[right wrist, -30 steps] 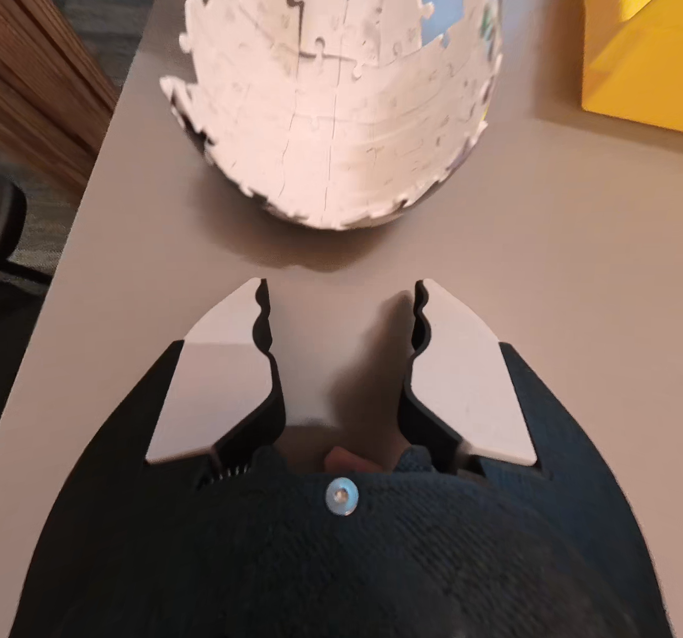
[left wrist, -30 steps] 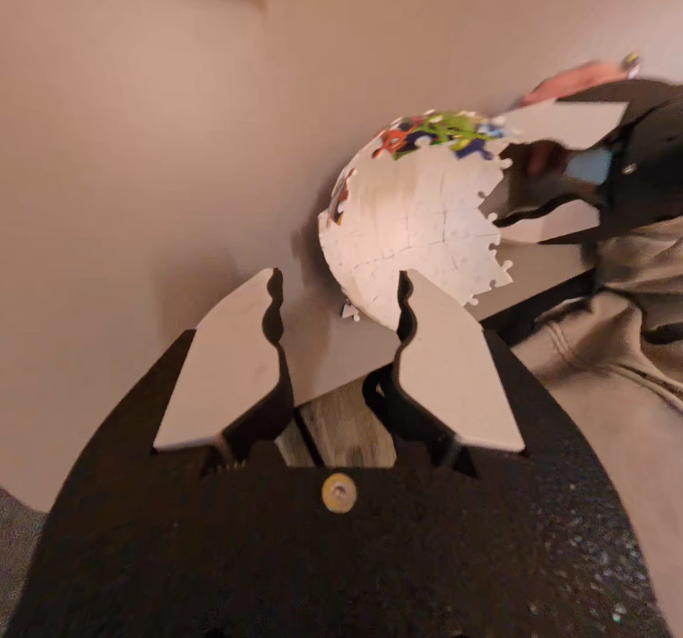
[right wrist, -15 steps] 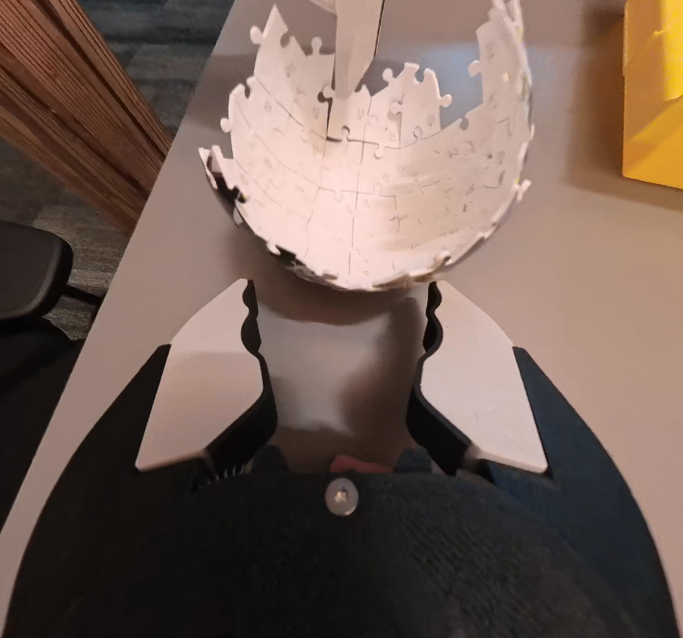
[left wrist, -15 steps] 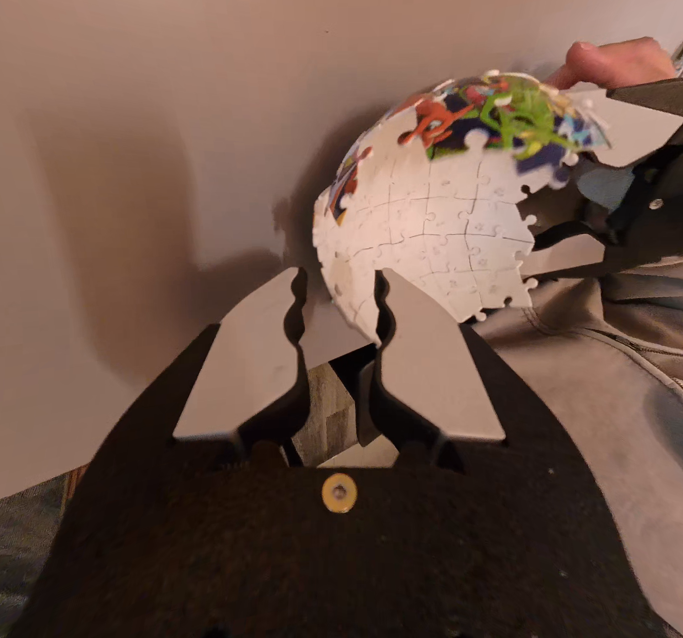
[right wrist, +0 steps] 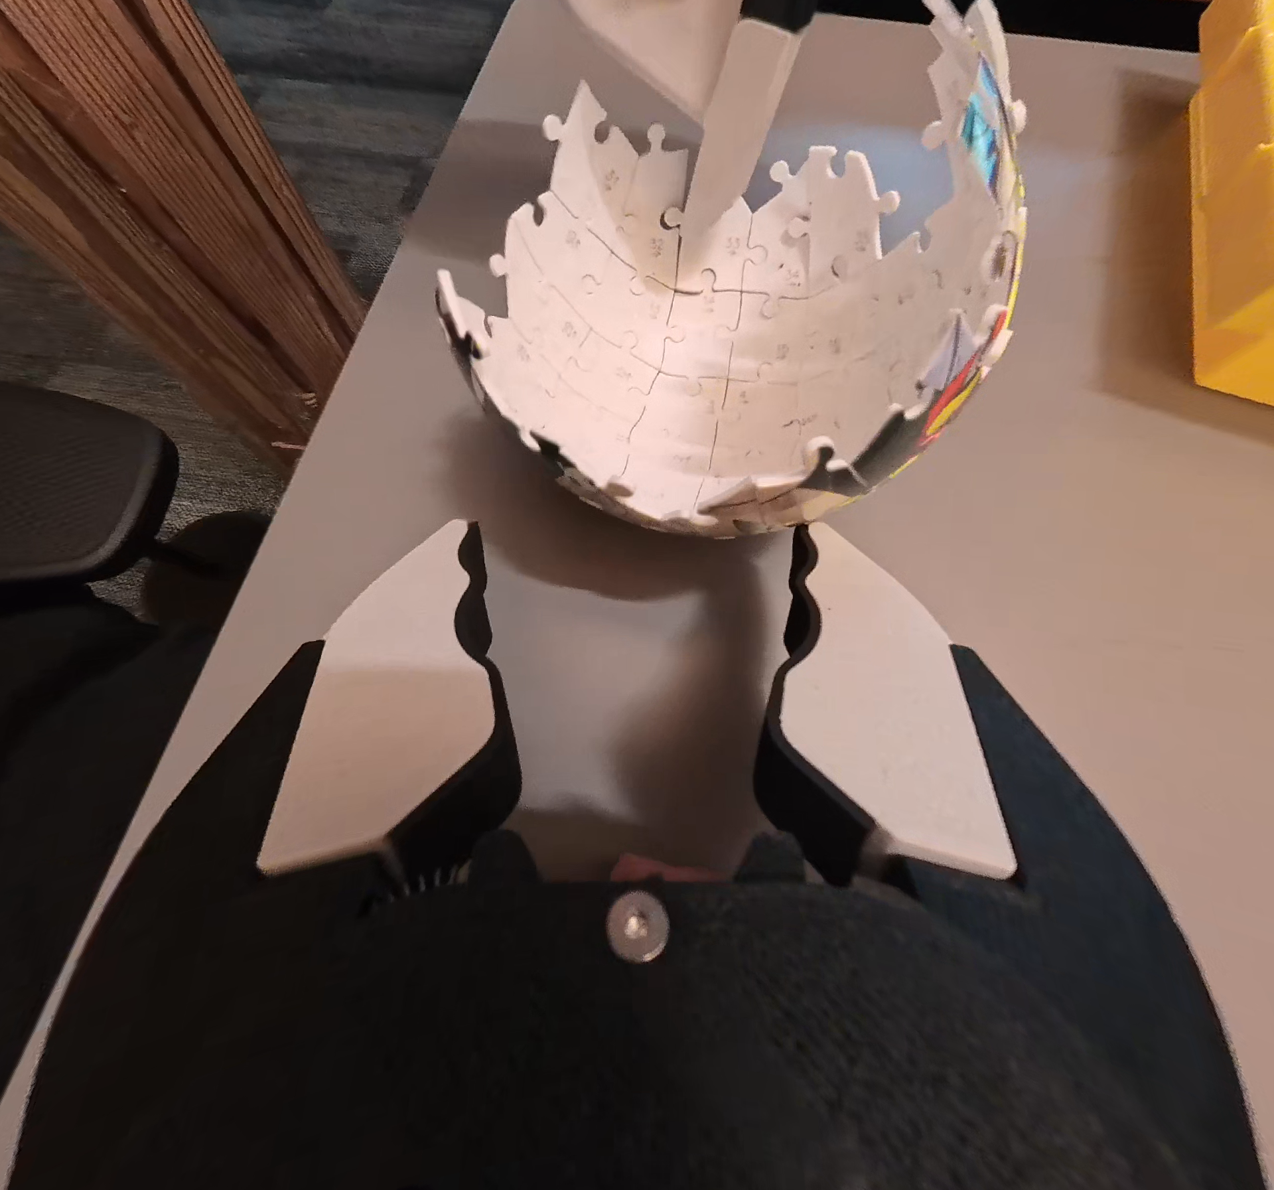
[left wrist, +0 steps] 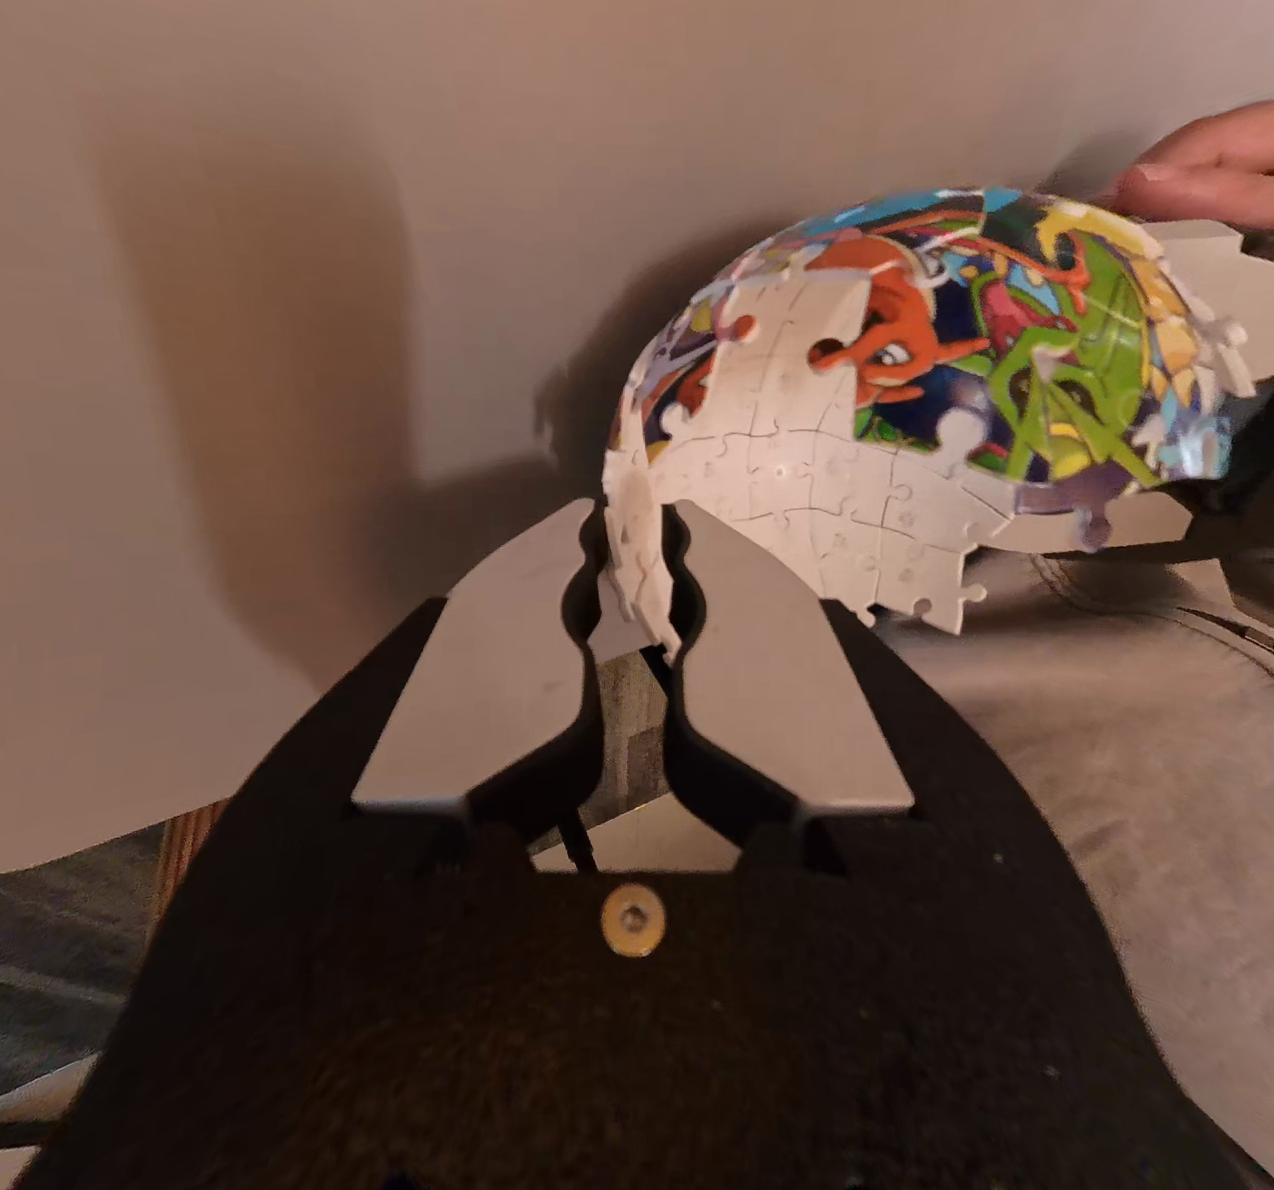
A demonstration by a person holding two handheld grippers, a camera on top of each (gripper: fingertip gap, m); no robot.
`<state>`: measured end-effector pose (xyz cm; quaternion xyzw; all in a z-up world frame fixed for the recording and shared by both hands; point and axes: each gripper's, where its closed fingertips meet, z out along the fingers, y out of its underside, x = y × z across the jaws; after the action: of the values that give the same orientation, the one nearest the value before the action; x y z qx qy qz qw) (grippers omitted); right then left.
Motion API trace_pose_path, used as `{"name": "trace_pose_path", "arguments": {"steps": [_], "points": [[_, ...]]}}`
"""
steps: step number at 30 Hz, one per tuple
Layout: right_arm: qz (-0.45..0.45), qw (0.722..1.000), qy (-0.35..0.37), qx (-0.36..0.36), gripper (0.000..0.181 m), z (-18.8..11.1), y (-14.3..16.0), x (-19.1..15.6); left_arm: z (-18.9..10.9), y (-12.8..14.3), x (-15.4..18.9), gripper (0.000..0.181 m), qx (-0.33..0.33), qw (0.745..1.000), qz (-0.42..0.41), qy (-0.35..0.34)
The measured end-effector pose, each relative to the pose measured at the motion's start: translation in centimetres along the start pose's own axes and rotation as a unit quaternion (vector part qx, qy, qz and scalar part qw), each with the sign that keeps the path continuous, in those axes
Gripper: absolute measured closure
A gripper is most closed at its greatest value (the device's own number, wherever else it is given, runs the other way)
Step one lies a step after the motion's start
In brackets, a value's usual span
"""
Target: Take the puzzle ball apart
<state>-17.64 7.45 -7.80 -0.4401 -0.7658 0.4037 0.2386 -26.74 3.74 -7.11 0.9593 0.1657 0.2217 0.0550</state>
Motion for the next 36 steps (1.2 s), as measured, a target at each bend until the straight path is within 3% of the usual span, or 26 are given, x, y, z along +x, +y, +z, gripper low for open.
{"name": "trace_pose_path", "arguments": {"steps": [7, 24, 30, 36], "points": [[-0.001, 1.000, 0.003, 0.003, 0.096, 0.1, -0.2, -0.5, 0.2, 0.2, -0.5, 0.178, 0.001, 1.000, 0.010, -0.026], [0.035, 0.997, 0.063, 0.028, 0.096, 0.3, -1.3, 0.1, 1.4, 1.2, -0.4, 0.175, 0.013, 1.000, -0.004, -0.021], [0.053, 0.996, 0.067, 0.038, 0.087, 0.4, -1.7, 0.1, 2.2, 1.0, 0.2, 0.157, 0.031, 1.000, -0.004, 0.001], [0.038, 0.995, 0.088, 0.036, 0.085, 0.5, -1.7, 0.3, 1.6, 0.2, -1.2, 0.143, 0.076, 0.996, 0.007, -0.055]]}}
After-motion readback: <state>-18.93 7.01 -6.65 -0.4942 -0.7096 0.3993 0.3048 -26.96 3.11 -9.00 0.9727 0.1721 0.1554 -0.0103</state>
